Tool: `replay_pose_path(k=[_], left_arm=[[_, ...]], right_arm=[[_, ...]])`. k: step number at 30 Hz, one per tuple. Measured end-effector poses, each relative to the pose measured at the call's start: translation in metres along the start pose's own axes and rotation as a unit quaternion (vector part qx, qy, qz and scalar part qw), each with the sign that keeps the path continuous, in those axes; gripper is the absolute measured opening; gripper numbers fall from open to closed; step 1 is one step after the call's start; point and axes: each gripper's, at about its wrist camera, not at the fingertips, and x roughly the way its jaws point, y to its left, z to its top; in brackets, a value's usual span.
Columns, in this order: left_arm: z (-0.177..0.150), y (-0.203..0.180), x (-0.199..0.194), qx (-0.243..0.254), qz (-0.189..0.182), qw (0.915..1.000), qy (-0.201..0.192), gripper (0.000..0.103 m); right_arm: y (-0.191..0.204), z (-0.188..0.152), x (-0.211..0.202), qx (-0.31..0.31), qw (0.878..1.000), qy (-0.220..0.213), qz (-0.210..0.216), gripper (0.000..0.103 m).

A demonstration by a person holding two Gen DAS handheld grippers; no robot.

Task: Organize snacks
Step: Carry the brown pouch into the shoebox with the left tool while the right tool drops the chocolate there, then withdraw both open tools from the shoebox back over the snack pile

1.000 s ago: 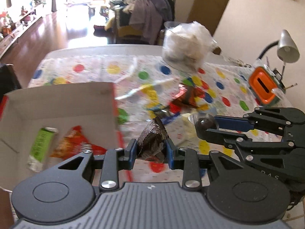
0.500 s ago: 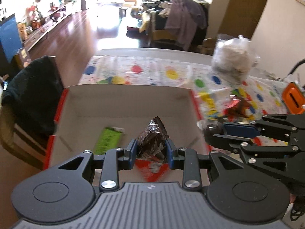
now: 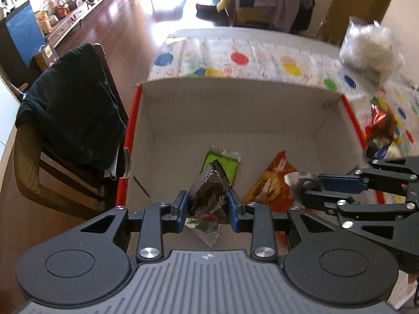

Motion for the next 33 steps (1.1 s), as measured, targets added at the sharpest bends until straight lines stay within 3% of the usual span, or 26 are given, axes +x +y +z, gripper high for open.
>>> replay_pose_path(k=[6, 15, 26, 29, 33], left_arm=[[-0.001, 0.001, 0.02, 0.016, 0.013, 0.9995, 0.026, 0.031], [0.0, -0.002, 0.036, 0.026, -0.001, 0.9981, 0.056, 0.032], [-0.006, -0.005, 0.027, 0.029, -0.014, 0.9985, 0.045, 0.032], [-0.008, -0.004, 0.018, 0.024, -0.021, 0.9989, 0.034, 0.044], [-0.008, -0.007, 0.0, 0.022, -0.034, 0.9992, 0.007, 0.045]], right_arm=[[0.011, -0.003, 0.02, -0.003, 1.0, 0.028, 0.002, 0.023], [0.015, -0.004, 0.031, -0.001, 0.999, 0.054, 0.01, 0.023], [0.007, -0.001, 0.008, 0.034, 0.999, 0.024, 0.022, 0.028], [0.008, -0.001, -0.003, 0.036, 0.999, 0.009, 0.027, 0.029], [0.012, -0.002, -0.021, 0.029, 0.999, -0.019, 0.02, 0.03]])
